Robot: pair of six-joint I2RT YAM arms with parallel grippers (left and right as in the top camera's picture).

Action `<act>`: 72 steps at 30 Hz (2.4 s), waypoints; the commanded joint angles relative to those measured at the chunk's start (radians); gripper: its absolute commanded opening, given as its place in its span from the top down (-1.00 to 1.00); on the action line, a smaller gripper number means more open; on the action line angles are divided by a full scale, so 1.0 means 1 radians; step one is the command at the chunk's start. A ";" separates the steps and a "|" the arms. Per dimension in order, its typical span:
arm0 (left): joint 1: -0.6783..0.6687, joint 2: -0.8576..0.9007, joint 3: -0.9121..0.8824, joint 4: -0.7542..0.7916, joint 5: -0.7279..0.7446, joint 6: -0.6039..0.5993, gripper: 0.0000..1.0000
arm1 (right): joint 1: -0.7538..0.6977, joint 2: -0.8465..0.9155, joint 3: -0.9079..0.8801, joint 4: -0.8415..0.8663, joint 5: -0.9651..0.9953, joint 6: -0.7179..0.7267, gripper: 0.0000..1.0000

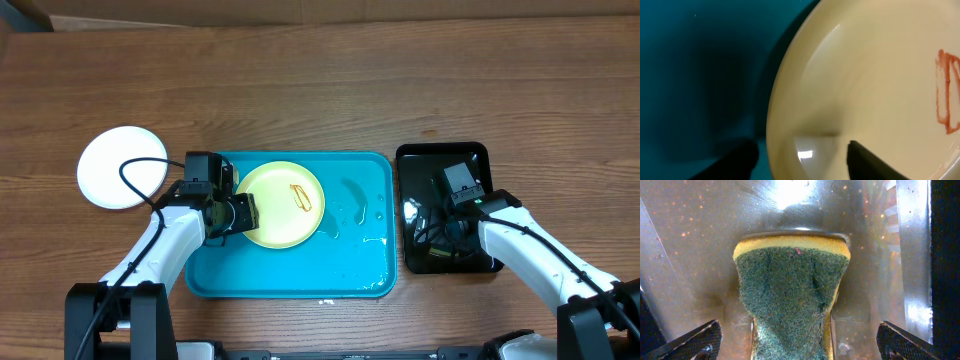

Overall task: Clean dirty plates on tray and stack at the side
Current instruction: 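Dip and rub the sponge in the black tray water with the right gripper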

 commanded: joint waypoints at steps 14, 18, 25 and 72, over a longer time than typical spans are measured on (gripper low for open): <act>-0.007 0.006 -0.066 0.089 -0.032 -0.011 0.41 | -0.003 -0.001 -0.004 0.003 0.011 0.004 -1.00; -0.007 0.006 -0.066 0.096 -0.032 -0.011 0.46 | -0.003 -0.001 -0.004 0.003 0.011 0.004 -1.00; -0.007 0.006 -0.066 0.102 -0.028 -0.011 0.74 | -0.003 -0.001 -0.004 0.003 0.011 0.004 -1.00; -0.007 0.006 -0.066 0.093 -0.028 -0.018 0.78 | -0.003 -0.001 -0.124 0.237 0.026 0.022 -0.75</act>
